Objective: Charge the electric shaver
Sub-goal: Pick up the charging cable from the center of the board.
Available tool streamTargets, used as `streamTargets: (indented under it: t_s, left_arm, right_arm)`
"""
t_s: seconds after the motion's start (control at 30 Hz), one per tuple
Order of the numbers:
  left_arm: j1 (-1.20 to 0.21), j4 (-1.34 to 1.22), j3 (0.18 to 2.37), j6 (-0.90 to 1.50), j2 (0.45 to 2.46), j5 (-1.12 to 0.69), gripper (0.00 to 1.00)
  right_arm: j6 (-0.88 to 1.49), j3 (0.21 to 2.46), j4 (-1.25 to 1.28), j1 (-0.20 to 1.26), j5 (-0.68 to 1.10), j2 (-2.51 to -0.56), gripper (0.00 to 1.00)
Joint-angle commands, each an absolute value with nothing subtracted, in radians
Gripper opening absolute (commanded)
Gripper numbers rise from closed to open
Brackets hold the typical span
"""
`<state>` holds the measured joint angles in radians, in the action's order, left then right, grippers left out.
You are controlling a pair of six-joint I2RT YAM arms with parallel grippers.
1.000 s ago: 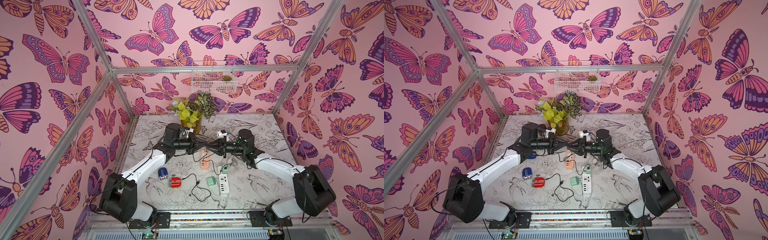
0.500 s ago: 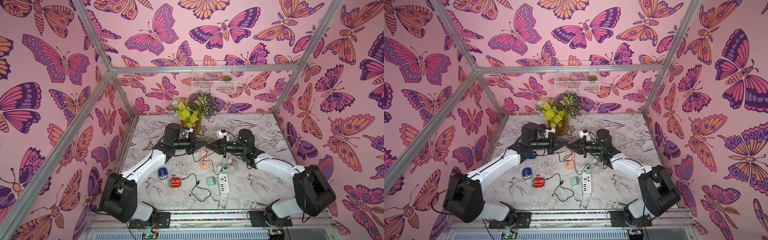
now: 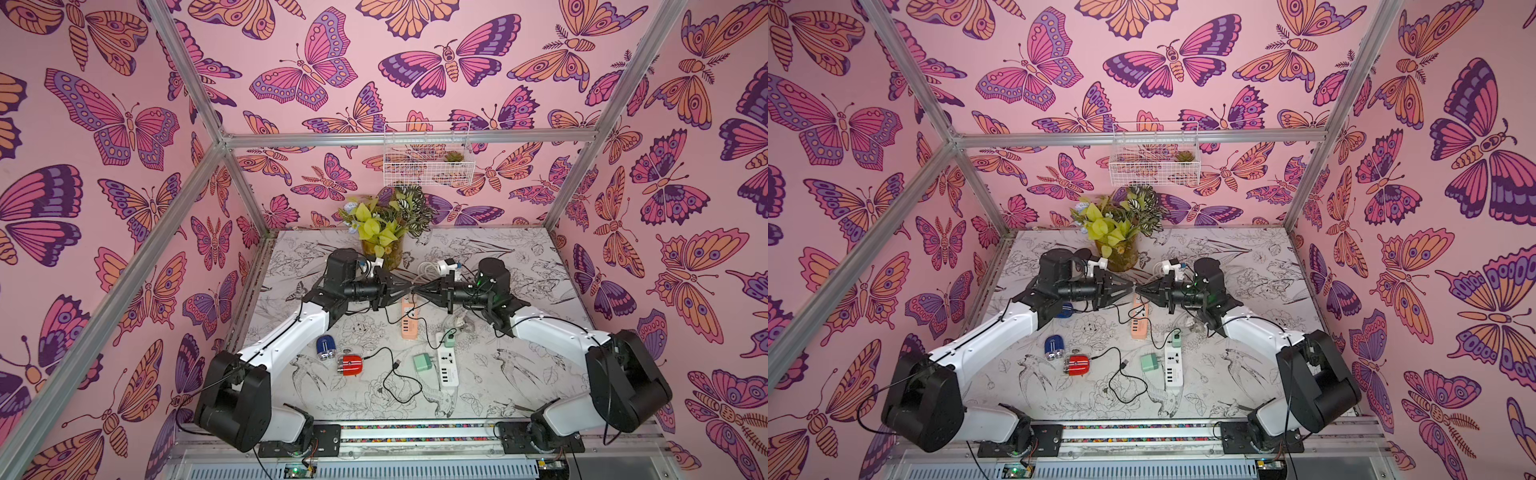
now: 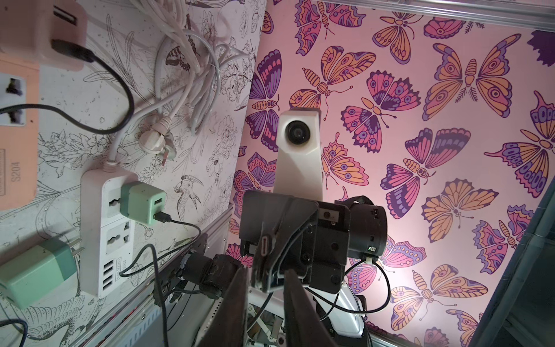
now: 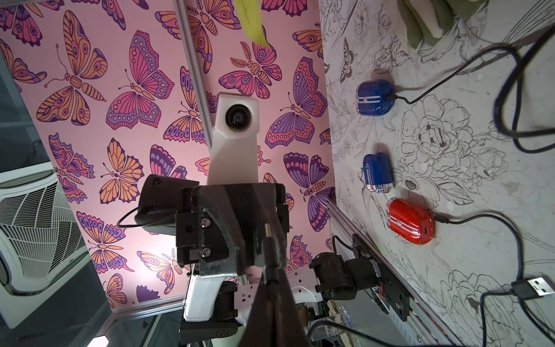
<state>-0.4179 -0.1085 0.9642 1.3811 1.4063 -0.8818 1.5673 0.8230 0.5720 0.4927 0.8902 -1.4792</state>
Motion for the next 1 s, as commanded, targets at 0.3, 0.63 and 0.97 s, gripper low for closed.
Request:
streamTargets:
  t_s: [0.3, 0.63, 0.97]
  left_arm:
    - [-0.416, -0.151, 0.969, 1.385, 1.425, -0.865, 0.24]
    - [-0.416, -0.173, 0.965, 1.397, 1.431, -0.857, 0.22]
    - [-0.417, -0.179, 0.966, 1.394, 1.452, -0.861, 0.17]
  right_arm:
    - [1.6, 0.823, 0.642, 0.515, 0.904, -1.491, 0.0]
    - [1.6, 0.805, 0.644, 0.52, 0.904, -1.486, 0.0]
    - [1.614, 0.815, 0.664, 0.547, 0.898, -1.497, 0.0]
